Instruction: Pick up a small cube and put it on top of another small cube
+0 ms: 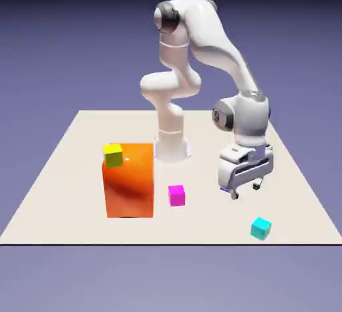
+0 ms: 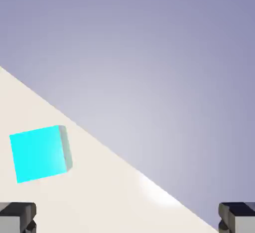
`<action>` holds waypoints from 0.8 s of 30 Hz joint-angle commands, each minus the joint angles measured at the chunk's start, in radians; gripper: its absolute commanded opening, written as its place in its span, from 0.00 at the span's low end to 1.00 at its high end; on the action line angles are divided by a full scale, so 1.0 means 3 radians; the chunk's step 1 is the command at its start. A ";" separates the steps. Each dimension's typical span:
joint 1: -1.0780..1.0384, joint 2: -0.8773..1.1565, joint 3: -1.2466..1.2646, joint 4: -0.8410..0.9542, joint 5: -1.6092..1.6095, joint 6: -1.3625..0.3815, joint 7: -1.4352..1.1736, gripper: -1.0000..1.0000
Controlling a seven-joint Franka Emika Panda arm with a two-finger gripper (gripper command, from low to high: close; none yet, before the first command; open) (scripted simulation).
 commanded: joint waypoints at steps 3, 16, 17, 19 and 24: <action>0.0121 0.0363 0.0050 0.0279 -0.0057 -0.0222 -0.0052 0.50; 0.0228 0.0739 0.0072 0.0507 -0.0122 -0.0317 -0.0081 0.00; 0.0209 0.0623 0.0107 0.0469 -0.0085 -0.0394 -0.0081 0.00; 0.0147 0.0414 0.0231 0.0227 0.0038 -0.0353 0.0015 0.00; -0.0008 -0.0110 0.0542 -0.0377 0.0346 -0.0252 0.0255 0.00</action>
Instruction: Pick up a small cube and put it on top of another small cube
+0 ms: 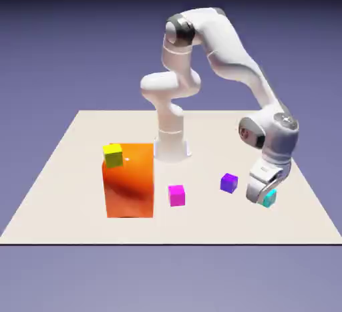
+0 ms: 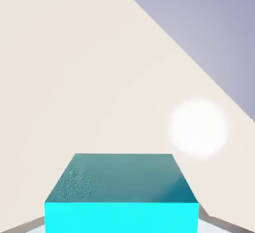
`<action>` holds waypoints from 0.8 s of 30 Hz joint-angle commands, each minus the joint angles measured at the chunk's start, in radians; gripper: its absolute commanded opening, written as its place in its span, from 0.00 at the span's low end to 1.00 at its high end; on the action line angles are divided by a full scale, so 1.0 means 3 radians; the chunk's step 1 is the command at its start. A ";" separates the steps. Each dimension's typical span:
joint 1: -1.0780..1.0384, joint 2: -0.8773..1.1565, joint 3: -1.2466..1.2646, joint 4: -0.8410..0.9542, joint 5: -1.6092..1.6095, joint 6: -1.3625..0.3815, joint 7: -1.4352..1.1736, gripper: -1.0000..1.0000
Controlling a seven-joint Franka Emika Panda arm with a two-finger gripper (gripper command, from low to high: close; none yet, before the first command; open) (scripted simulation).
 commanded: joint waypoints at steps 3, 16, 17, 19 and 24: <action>-0.0093 -0.0314 0.0186 -0.0363 0.0176 0.0061 0.0151 0.00; -0.0495 -0.1675 0.0992 -0.1932 0.0976 0.0324 0.0775 0.00; -0.0500 -0.1690 0.1001 -0.1950 0.0985 0.0327 0.0782 0.00; -0.0464 -0.1570 0.0945 -0.1958 0.0880 0.0446 0.0857 0.00; -0.0286 -0.0966 0.0664 -0.2002 0.0352 0.1038 0.1232 0.00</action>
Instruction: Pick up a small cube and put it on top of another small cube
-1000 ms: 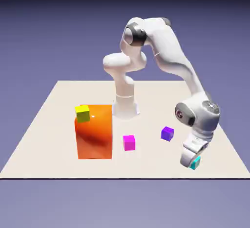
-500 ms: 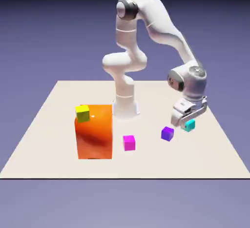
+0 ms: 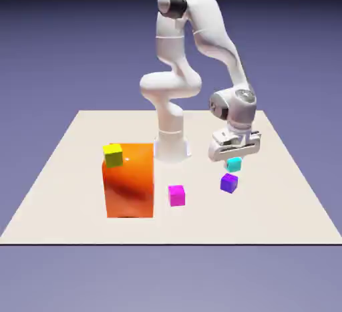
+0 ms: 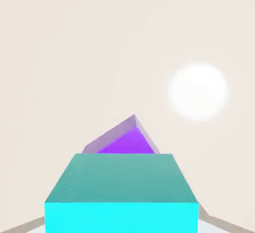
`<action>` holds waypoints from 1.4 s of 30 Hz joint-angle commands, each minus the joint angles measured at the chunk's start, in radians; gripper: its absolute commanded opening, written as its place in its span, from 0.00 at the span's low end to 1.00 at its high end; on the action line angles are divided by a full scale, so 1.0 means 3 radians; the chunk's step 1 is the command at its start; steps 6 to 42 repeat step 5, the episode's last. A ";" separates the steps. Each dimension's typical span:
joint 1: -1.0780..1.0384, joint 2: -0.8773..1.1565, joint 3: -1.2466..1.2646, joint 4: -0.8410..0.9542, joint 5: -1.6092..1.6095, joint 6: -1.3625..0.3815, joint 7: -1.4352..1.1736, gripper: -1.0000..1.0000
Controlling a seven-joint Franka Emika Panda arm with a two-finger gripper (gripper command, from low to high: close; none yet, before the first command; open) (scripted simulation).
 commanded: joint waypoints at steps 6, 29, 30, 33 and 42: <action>0.0016 0.0064 -0.0035 -0.0005 -0.0057 0.0062 0.0040 1.00; 0.0016 0.0064 -0.0035 -0.0005 -0.0057 0.0062 0.0040 1.00; 0.0016 0.0064 -0.0035 -0.0005 -0.0057 0.0062 0.0040 1.00; 0.0016 0.0064 -0.0035 -0.0005 -0.0057 0.0062 0.0040 1.00; 0.0016 0.0064 -0.0035 -0.0005 -0.0057 0.0062 0.0040 1.00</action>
